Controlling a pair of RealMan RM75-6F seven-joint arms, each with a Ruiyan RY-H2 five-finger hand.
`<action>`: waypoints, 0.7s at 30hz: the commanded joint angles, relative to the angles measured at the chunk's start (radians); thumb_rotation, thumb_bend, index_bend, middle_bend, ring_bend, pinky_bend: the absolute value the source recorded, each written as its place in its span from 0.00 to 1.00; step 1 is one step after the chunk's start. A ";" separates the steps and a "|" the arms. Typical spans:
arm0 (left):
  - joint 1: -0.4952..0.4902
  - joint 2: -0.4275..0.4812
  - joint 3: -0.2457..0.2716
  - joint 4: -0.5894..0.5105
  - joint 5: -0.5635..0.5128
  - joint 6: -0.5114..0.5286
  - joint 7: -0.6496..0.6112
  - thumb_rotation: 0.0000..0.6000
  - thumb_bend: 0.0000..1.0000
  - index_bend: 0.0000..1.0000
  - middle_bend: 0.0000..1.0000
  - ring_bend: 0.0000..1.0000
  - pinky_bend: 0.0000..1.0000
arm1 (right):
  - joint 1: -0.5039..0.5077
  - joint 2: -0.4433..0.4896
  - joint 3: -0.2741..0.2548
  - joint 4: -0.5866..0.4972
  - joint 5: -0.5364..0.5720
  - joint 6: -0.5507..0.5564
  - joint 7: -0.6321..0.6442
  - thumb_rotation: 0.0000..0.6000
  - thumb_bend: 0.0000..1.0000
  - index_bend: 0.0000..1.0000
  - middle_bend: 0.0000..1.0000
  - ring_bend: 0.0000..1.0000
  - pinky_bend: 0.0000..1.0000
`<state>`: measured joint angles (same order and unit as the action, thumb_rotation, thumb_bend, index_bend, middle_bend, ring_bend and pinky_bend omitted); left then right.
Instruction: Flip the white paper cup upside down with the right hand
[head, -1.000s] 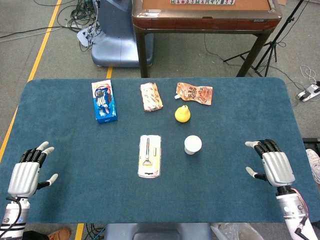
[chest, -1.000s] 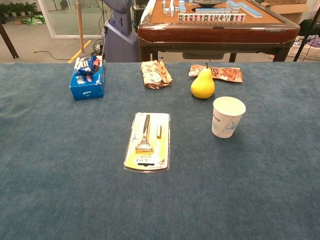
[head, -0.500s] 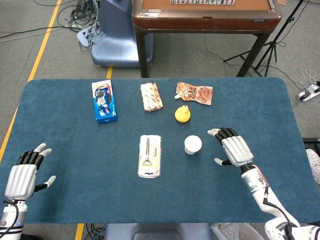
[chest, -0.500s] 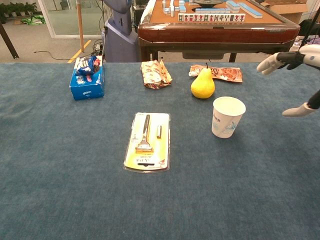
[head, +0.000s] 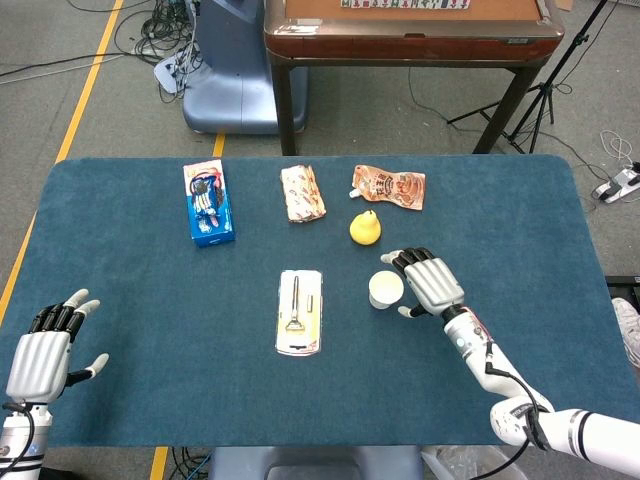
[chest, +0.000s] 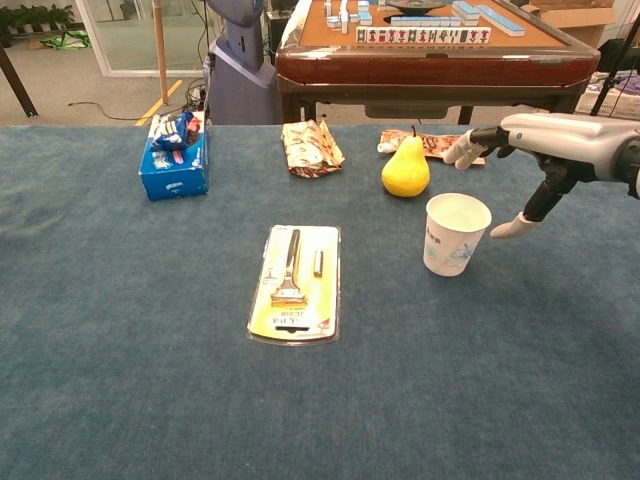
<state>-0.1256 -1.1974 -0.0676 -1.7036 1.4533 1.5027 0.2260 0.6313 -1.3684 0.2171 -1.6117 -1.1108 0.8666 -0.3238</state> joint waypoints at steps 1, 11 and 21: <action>0.000 0.000 0.000 0.001 -0.001 -0.001 -0.001 1.00 0.15 0.22 0.13 0.16 0.13 | 0.012 -0.010 -0.006 0.013 0.018 -0.008 -0.005 1.00 0.14 0.19 0.18 0.11 0.16; 0.002 -0.002 0.000 0.005 -0.003 -0.004 -0.003 1.00 0.15 0.22 0.13 0.16 0.13 | 0.056 -0.047 -0.019 0.068 0.068 -0.035 -0.005 1.00 0.15 0.23 0.18 0.11 0.16; 0.004 -0.001 -0.002 0.008 -0.007 -0.006 -0.006 1.00 0.15 0.22 0.13 0.16 0.13 | 0.099 -0.071 -0.031 0.106 0.111 -0.066 -0.006 1.00 0.22 0.27 0.18 0.11 0.16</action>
<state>-0.1215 -1.1982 -0.0691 -1.6957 1.4463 1.4965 0.2206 0.7285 -1.4381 0.1868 -1.5067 -1.0008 0.8016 -0.3294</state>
